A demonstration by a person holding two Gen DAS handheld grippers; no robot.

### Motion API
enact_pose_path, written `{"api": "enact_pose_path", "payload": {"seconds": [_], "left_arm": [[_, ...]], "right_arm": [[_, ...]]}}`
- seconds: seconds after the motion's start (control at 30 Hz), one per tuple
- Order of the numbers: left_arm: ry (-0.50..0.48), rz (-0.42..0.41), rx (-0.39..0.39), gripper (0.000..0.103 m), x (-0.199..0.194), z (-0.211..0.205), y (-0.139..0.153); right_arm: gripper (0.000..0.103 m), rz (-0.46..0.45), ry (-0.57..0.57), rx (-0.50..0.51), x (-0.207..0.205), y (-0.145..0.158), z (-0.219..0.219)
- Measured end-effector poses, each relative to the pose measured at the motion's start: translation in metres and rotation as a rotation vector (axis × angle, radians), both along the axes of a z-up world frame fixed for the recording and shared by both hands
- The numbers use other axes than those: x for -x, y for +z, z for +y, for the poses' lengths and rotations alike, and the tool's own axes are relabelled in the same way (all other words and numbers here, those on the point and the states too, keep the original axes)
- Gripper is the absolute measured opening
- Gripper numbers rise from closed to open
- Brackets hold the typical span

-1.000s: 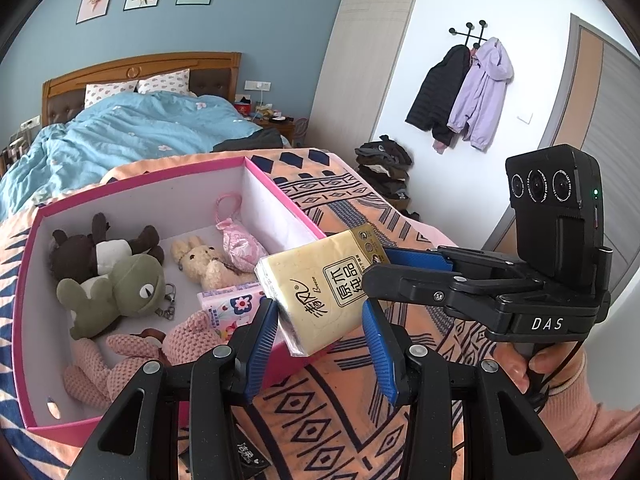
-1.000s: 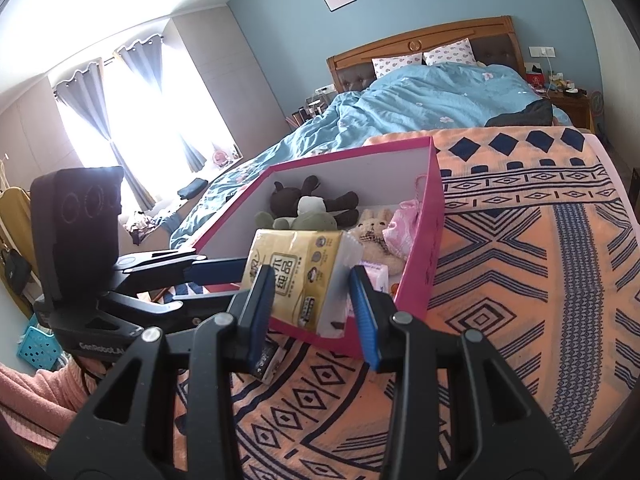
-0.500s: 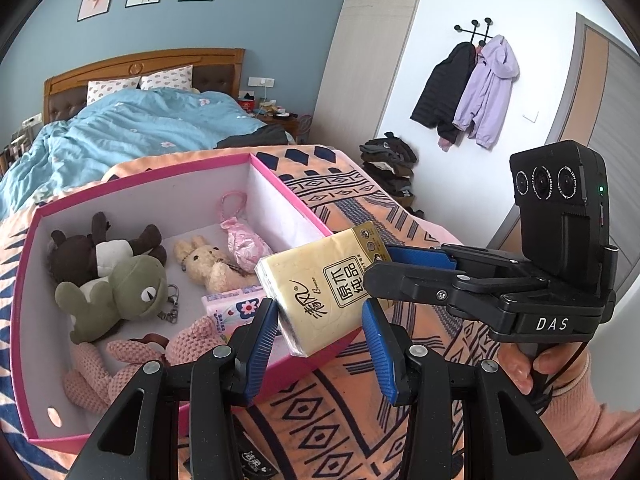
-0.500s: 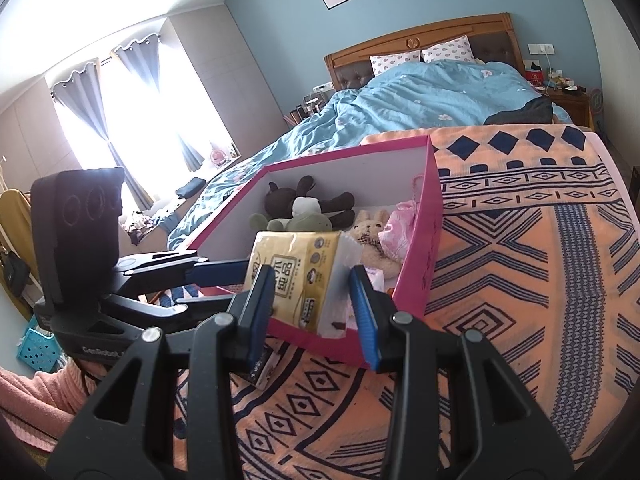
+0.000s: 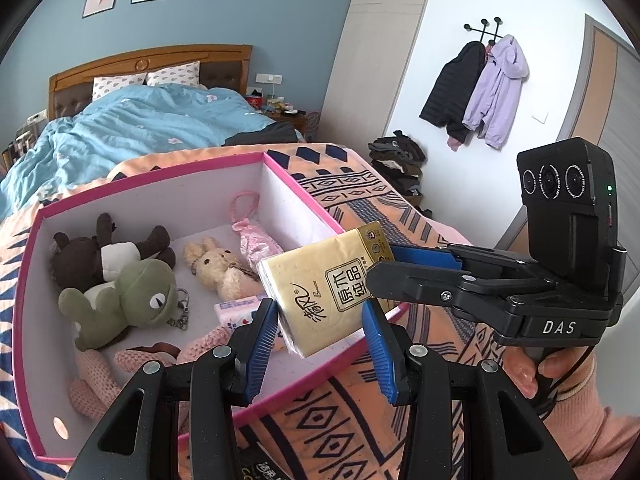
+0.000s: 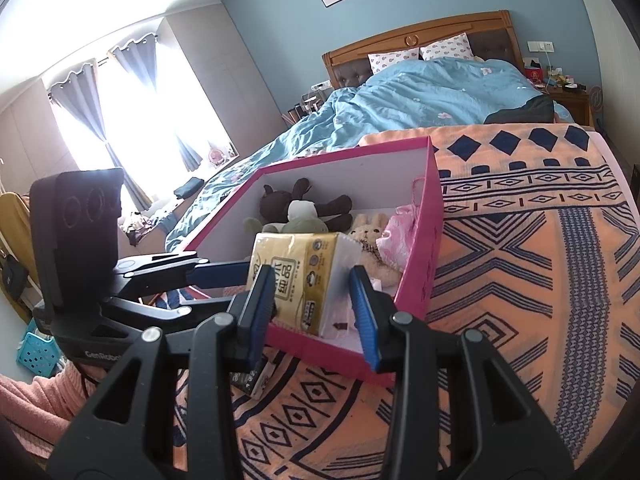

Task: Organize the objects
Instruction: 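Carry the beige tissue pack with the right tool over the box rim, then open the right tool to drop the beige tissue pack into the box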

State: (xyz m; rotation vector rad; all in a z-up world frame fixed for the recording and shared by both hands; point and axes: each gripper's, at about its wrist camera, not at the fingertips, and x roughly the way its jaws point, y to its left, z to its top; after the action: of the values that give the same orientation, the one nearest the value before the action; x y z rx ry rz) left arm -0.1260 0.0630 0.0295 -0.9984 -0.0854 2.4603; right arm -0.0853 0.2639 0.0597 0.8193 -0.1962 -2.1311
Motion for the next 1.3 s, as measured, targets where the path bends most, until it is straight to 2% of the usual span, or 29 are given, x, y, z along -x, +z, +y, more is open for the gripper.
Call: {"api": "enact_pose_path", "payload": {"seconds": [0.8,1.3], "left_arm": [[0.02,-0.073,-0.007,0.044,0.017,-0.005,-0.017],[0.033,-0.115,0.003,0.044,0.025,-0.006,-0.029]], "right_arm": [[0.042,-0.037,-0.003,-0.048,0.015,-0.012,-0.016],[0.042,-0.036,-0.017,-0.117,0.019,-0.018,-0.03]]}}
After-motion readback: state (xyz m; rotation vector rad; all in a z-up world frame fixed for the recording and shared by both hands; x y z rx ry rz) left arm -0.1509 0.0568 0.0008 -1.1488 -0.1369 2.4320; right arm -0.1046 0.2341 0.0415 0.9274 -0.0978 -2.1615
